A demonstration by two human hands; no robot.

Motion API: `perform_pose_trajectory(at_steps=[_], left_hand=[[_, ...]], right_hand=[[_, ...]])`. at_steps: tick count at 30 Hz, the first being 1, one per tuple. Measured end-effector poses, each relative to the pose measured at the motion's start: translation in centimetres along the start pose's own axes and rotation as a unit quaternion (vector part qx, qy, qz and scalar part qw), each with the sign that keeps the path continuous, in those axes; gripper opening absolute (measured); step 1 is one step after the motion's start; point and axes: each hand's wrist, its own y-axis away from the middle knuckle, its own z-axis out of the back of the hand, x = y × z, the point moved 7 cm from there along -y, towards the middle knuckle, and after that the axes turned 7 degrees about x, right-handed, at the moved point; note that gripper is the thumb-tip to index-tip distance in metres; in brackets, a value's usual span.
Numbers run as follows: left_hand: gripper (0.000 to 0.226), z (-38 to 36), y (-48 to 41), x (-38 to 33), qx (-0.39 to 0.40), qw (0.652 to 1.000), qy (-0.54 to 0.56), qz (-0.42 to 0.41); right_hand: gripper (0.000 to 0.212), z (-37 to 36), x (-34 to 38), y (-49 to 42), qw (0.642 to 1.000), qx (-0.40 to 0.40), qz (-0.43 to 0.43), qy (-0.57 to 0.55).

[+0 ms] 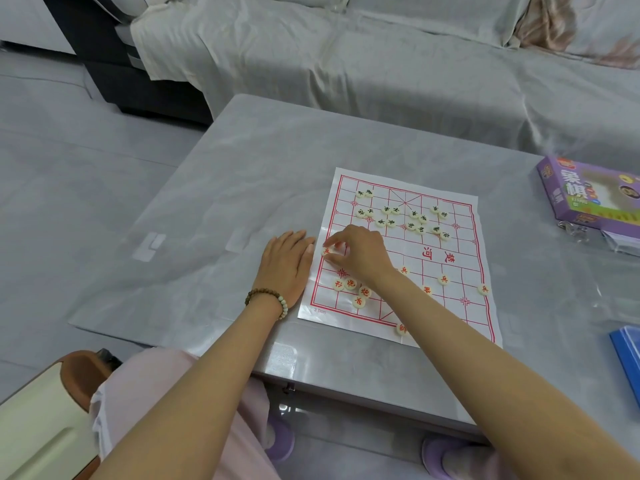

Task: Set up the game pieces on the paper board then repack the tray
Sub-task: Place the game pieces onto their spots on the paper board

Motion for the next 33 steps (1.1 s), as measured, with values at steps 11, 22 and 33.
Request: perform_pose_trajectory(at_steps=[11,22,33], left_hand=[[0.055,1.8,1.3,-1.3,-0.027,0.998,0.052,-0.034],[0.036,-0.7,3.4,-5.0,0.025,0.999,-0.016,-0.017],[0.028,-1.4,6.8,-9.3,0.082,0.993,0.018,-0.088]], right_hand=[[0.022,3.8,-2.8,5.1,0.992,-0.070,0.009,-0.104],[0.016,3.5,-6.9,11.2,0.985,-0.089,-0.047,-0.141],[0.011,2.9,-10.0,15.4,0.974,-0.121,-0.072,-0.177]])
